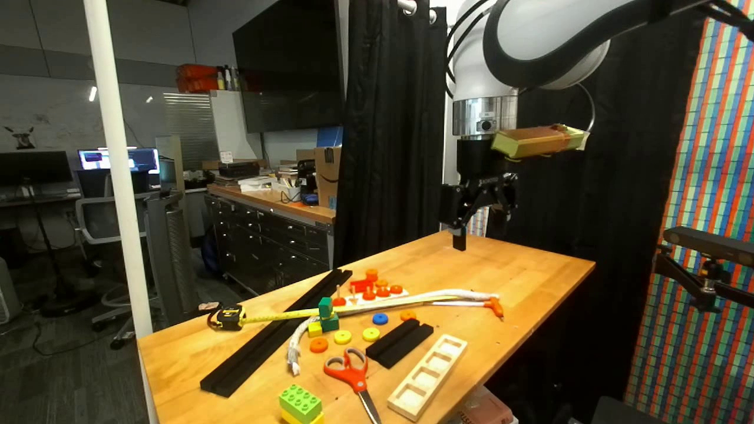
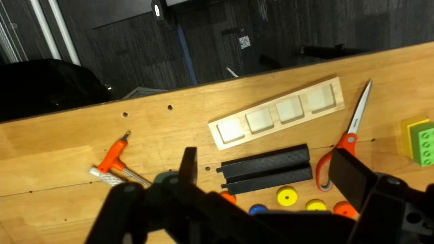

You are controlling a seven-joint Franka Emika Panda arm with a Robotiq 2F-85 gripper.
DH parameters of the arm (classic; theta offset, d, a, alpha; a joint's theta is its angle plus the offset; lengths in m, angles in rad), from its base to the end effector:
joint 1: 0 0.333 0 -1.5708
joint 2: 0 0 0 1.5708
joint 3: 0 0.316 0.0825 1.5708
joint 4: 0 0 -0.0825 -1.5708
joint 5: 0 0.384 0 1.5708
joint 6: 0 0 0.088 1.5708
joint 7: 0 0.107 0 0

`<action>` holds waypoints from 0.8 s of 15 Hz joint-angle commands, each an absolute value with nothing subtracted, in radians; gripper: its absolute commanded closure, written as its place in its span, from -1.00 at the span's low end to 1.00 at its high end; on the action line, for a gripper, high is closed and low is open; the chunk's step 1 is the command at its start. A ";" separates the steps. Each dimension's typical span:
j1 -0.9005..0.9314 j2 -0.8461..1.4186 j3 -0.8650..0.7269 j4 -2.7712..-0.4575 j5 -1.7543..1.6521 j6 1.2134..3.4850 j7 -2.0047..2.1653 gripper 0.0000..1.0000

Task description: Put the green block on the yellow block which is on the green block

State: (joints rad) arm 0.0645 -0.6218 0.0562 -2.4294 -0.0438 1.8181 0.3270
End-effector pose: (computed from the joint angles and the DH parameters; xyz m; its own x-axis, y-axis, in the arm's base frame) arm 0.3624 0.0427 0.5218 0.9785 -0.2035 0.0328 -0.2053 -0.9763 0.0683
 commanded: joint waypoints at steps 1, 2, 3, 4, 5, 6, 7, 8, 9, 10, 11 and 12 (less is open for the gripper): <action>0.099 -0.768 0.076 -2.496 0.031 1.787 0.219 -1.00; 0.106 -0.802 0.081 -2.507 0.047 1.778 0.205 -1.00; 0.112 -0.828 0.085 -2.511 0.060 1.763 0.192 -1.00; 0.116 -0.857 0.091 -2.519 0.070 1.753 0.186 -1.00; 0.117 -0.885 0.097 -2.526 0.074 1.745 0.182 -1.00; 0.119 -0.915 0.100 -2.536 0.080 1.738 0.177 -1.00; 0.118 -0.945 0.102 -2.549 0.084 1.740 0.178 -1.00; 0.096 -0.861 0.110 -2.509 0.069 1.743 0.189 -1.00; 0.096 -0.887 0.112 -2.520 0.072 1.740 0.186 -1.00; 0.096 -0.908 0.113 -2.529 0.074 1.738 0.184 -1.00; 0.096 -0.922 0.113 -2.535 0.075 1.737 0.183 -1.00; 0.096 -0.928 0.113 -2.540 0.075 1.737 0.182 -1.00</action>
State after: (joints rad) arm 0.1188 -0.9277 0.0982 -2.5433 0.0617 1.7407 0.1961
